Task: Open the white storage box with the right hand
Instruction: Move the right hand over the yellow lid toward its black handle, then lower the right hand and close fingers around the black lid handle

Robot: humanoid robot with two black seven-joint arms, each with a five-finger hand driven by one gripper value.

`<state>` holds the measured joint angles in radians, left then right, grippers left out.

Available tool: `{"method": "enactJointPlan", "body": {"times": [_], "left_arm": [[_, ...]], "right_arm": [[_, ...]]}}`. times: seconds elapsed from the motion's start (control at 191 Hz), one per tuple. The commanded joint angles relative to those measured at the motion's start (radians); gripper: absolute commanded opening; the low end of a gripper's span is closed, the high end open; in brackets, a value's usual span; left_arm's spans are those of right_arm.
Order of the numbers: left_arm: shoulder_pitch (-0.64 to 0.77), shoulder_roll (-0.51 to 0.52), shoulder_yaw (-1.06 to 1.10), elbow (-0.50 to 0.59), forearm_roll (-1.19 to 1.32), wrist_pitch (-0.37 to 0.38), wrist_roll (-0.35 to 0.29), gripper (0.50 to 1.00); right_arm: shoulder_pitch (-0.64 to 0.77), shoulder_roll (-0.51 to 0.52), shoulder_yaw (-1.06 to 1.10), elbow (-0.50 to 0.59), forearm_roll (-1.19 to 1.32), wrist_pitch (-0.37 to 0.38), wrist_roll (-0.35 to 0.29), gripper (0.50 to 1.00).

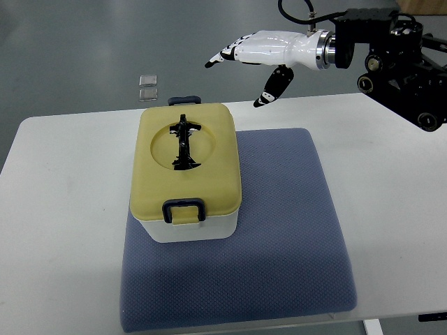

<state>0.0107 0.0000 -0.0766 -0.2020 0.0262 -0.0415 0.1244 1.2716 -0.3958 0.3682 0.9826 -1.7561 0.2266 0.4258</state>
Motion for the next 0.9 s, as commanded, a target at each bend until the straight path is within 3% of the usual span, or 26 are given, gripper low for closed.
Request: {"method": "enactJointPlan", "body": {"times": [0.0, 0.335, 0.896], "left_arm": [[0.000, 0.000, 0.000, -0.002, 0.000, 0.000, 0.000, 1.000], [0.000, 0.000, 0.000, 0.000, 0.000, -0.006, 0.001, 1.000], [0.000, 0.000, 0.000, 0.003, 0.000, -0.006, 0.001, 1.000]], "right_arm": [[-0.008, 0.005, -0.003, 0.008, -0.028, -0.038, 0.007, 0.930], [-0.061, 0.054, 0.005, 0.041, -0.023, -0.110, 0.036, 0.930], [-0.115, 0.138, 0.015, 0.041, -0.022, -0.150, 0.033, 0.924]]}}
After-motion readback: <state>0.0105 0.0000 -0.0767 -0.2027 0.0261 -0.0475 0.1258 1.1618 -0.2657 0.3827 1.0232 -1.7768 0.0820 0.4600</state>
